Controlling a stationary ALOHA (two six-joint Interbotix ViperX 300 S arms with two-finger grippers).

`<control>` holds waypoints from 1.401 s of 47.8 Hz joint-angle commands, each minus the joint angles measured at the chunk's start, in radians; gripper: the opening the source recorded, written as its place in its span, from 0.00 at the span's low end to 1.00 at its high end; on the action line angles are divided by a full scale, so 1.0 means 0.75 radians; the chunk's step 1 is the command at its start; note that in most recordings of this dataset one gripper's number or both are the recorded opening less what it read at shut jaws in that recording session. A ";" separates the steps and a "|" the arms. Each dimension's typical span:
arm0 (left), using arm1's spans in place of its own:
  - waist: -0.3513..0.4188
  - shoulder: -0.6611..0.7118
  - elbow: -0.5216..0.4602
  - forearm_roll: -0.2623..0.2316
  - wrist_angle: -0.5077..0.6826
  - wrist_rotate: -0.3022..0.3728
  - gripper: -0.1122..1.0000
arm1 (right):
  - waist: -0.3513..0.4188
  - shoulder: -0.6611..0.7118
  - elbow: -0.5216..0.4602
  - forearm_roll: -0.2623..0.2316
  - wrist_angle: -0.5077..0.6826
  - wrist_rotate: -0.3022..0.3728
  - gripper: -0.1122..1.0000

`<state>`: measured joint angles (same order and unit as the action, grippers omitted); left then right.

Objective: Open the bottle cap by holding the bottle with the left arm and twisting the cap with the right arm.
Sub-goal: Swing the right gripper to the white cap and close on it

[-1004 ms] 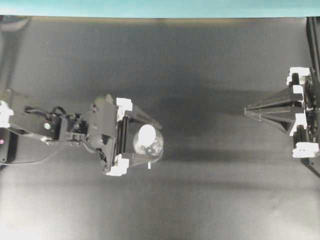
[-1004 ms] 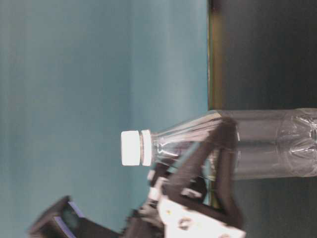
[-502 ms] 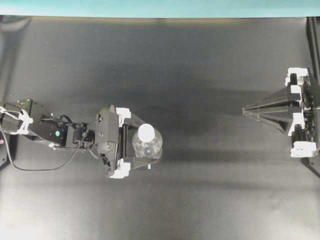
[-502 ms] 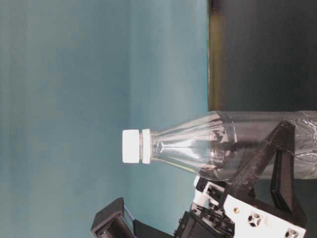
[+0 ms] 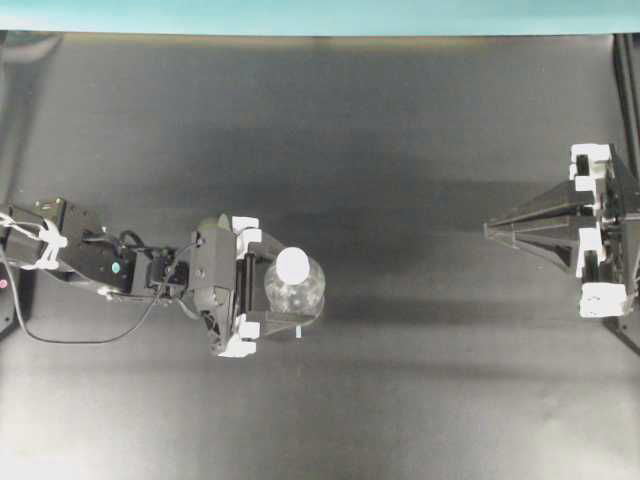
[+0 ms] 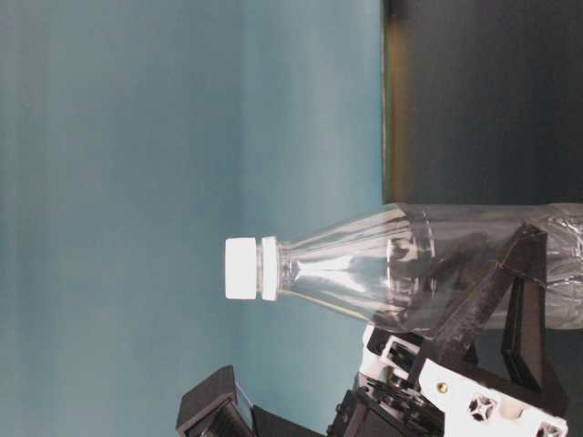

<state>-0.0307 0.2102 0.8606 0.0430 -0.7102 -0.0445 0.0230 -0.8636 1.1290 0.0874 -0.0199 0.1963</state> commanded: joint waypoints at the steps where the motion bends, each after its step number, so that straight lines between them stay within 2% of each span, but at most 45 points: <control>1: -0.004 -0.002 -0.006 0.004 0.000 0.002 0.82 | -0.039 0.018 -0.053 0.002 0.123 0.041 0.10; 7: -0.004 -0.004 -0.004 0.002 0.006 0.002 0.82 | -0.022 0.055 -0.182 0.002 0.427 0.070 0.13; 12: -0.004 -0.002 -0.006 0.002 0.006 0.002 0.82 | -0.002 0.115 -0.342 0.004 0.675 0.072 0.23; 15: -0.002 -0.002 -0.006 0.002 0.006 0.002 0.82 | 0.004 0.174 -0.452 0.002 0.816 0.074 0.33; 23: -0.002 -0.004 -0.002 0.002 0.006 -0.002 0.82 | 0.006 0.358 -0.726 0.029 1.041 0.115 0.73; 27: -0.004 -0.004 0.000 0.004 0.010 -0.008 0.82 | 0.000 0.458 -0.859 0.059 1.119 0.174 0.84; 42: -0.006 -0.004 0.000 0.004 0.010 -0.008 0.82 | -0.008 0.927 -1.385 0.112 1.495 0.522 0.81; 52: -0.006 -0.004 -0.006 0.004 0.022 -0.010 0.82 | -0.008 1.176 -1.710 0.119 1.644 0.642 0.81; 63: -0.006 -0.004 0.000 0.002 0.027 -0.020 0.82 | -0.010 1.360 -1.882 0.121 1.712 0.839 0.81; 67: -0.004 -0.004 -0.002 0.002 0.027 -0.020 0.82 | -0.010 1.407 -1.912 0.119 1.751 0.855 0.81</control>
<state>-0.0307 0.2086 0.8636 0.0414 -0.6918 -0.0568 0.0322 0.1687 -0.2730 0.1733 1.2732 0.8191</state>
